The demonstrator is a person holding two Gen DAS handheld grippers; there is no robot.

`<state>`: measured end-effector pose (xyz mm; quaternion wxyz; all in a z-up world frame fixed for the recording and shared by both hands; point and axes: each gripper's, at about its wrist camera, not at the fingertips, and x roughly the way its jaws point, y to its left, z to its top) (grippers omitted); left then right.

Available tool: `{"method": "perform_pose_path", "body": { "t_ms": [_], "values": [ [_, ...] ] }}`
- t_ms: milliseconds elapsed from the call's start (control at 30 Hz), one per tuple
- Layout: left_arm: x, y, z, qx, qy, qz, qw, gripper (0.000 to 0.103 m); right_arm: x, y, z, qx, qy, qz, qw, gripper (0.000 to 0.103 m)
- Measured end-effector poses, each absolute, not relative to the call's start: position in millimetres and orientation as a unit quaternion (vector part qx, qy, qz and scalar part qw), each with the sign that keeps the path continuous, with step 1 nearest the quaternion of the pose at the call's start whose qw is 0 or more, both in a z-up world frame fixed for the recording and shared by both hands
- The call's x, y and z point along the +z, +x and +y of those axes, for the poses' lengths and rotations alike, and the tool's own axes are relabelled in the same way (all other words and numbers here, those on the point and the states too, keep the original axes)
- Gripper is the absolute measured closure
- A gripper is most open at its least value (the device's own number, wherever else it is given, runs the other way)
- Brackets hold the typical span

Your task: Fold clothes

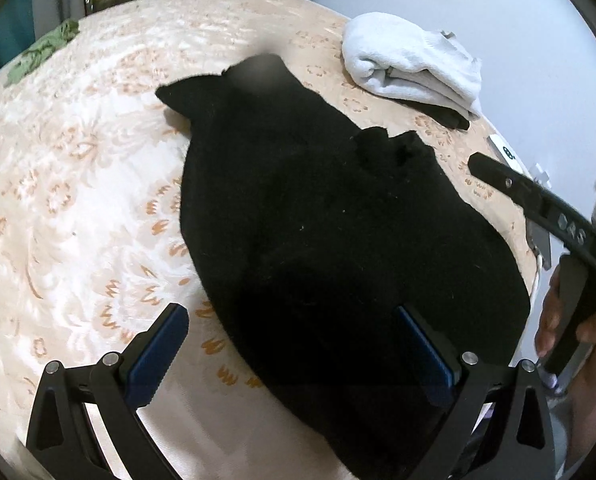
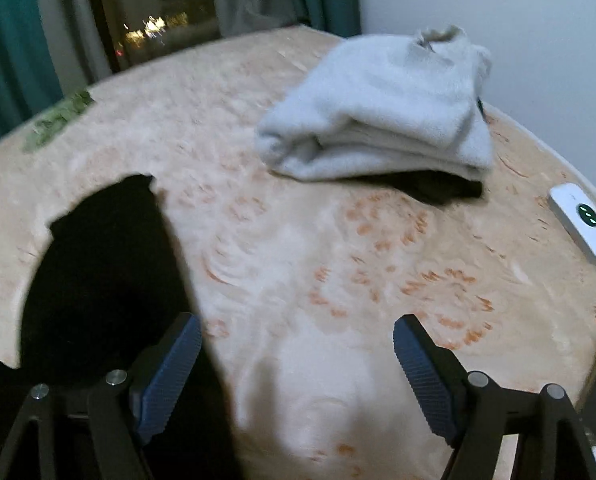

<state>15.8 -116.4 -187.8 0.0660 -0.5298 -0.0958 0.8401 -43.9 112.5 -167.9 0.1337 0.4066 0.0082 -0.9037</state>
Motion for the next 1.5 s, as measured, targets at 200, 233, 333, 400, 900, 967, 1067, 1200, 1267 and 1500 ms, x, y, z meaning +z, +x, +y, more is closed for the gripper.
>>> {"method": "perform_pose_path", "body": {
  "t_ms": [200,233,333,400,900,967,1067,1200,1267,1500],
  "values": [
    [-168.8,13.6,-131.9,0.860,-0.494,-0.099,0.081,0.000,-197.9,-46.2,72.4,-0.870,0.460,0.087,0.153,0.010],
    [-161.9,13.8,-139.9,0.867,-0.480,-0.103,0.086,0.000,-207.1,-49.9,70.1,-0.861,0.477,0.098,0.147,0.010],
    [-144.9,13.3,-167.6,0.886,-0.437,-0.120,0.100,0.000,-199.6,-55.4,84.1,-0.867,0.475,0.051,0.139,0.010],
    [-144.1,8.2,-184.4,0.890,-0.424,-0.129,0.110,0.000,-181.7,-49.5,94.5,-0.890,0.437,0.026,0.127,0.010],
    [-223.0,-66.6,-240.2,0.858,-0.458,-0.217,0.082,0.000,-149.3,-36.7,81.9,-0.909,0.374,-0.032,0.181,0.010],
    [-224.0,-80.9,-235.5,0.867,-0.450,-0.191,0.096,0.000,-154.4,-37.5,71.3,-0.903,0.383,-0.019,0.193,0.010],
    [-228.3,-106.0,-233.9,0.873,-0.446,-0.160,0.118,0.000,-161.3,-37.0,58.3,-0.897,0.390,0.000,0.208,0.010],
    [-233.0,-132.2,-231.5,0.873,-0.444,-0.145,0.140,0.000,-157.0,-30.7,55.2,-0.896,0.382,-0.010,0.225,0.010],
    [-233.6,-138.5,-230.1,0.874,-0.443,-0.138,0.145,0.000,-146.7,-23.6,60.8,-0.897,0.365,-0.046,0.246,0.010],
    [-232.4,-146.2,-222.7,0.875,-0.439,-0.113,0.171,0.000,-127.5,3.6,56.3,-0.865,0.338,-0.064,0.364,0.010]
  ]
}}
